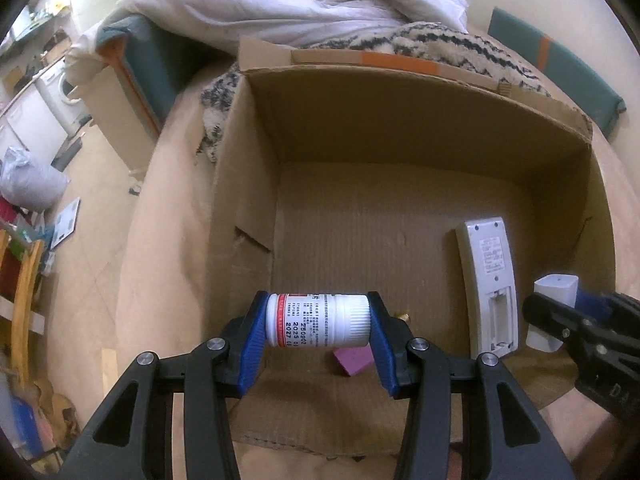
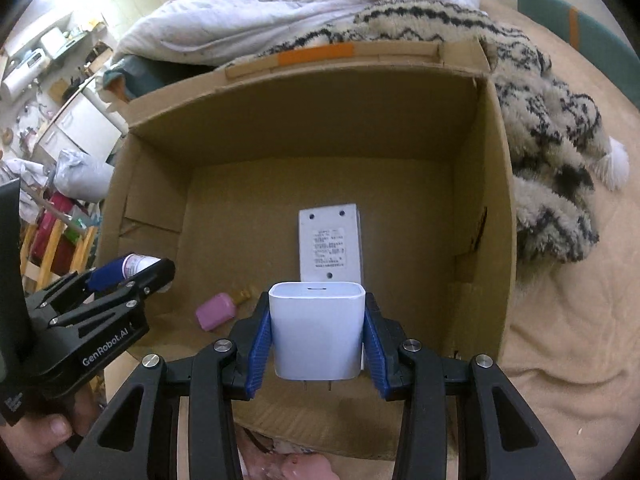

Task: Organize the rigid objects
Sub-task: 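Carry the pill bottle and charger into the box and open both grippers, then lift both open grippers out of the box, then lower the right gripper onto the pink translucent rod and grasp it, then grasp the black flashlight with the left gripper while the right gripper holds the pink rod, then lower the flashlight into the box with the left gripper while the right gripper places the pink rod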

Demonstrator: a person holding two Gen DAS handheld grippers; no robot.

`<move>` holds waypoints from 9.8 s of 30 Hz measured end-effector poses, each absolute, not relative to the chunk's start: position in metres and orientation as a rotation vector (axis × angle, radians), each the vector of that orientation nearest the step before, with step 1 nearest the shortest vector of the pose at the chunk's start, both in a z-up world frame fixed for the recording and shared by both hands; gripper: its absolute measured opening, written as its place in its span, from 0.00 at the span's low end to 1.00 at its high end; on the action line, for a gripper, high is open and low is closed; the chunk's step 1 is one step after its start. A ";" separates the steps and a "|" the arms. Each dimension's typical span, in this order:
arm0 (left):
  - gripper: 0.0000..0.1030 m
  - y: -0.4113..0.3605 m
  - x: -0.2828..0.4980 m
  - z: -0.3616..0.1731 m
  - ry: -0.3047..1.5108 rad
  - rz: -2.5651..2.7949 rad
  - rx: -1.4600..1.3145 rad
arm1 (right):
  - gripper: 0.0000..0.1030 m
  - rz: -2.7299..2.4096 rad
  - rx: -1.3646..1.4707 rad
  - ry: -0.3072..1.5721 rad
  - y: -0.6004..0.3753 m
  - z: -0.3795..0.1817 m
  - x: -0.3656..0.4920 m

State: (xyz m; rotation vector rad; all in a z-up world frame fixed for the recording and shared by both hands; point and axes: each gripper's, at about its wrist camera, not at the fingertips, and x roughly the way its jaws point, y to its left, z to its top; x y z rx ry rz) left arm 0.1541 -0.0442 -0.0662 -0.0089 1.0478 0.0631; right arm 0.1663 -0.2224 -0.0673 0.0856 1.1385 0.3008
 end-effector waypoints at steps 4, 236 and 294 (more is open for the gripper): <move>0.42 -0.048 0.155 -0.067 1.042 0.054 0.011 | 0.43 0.289 0.082 1.158 -0.224 -0.072 0.167; 0.84 -0.009 0.038 0.000 0.964 0.302 -0.039 | 0.17 0.452 0.207 1.027 -0.260 -0.008 0.095; 0.91 -0.059 0.175 -0.064 1.124 0.153 -0.054 | 0.17 0.287 0.127 1.216 -0.255 -0.056 0.185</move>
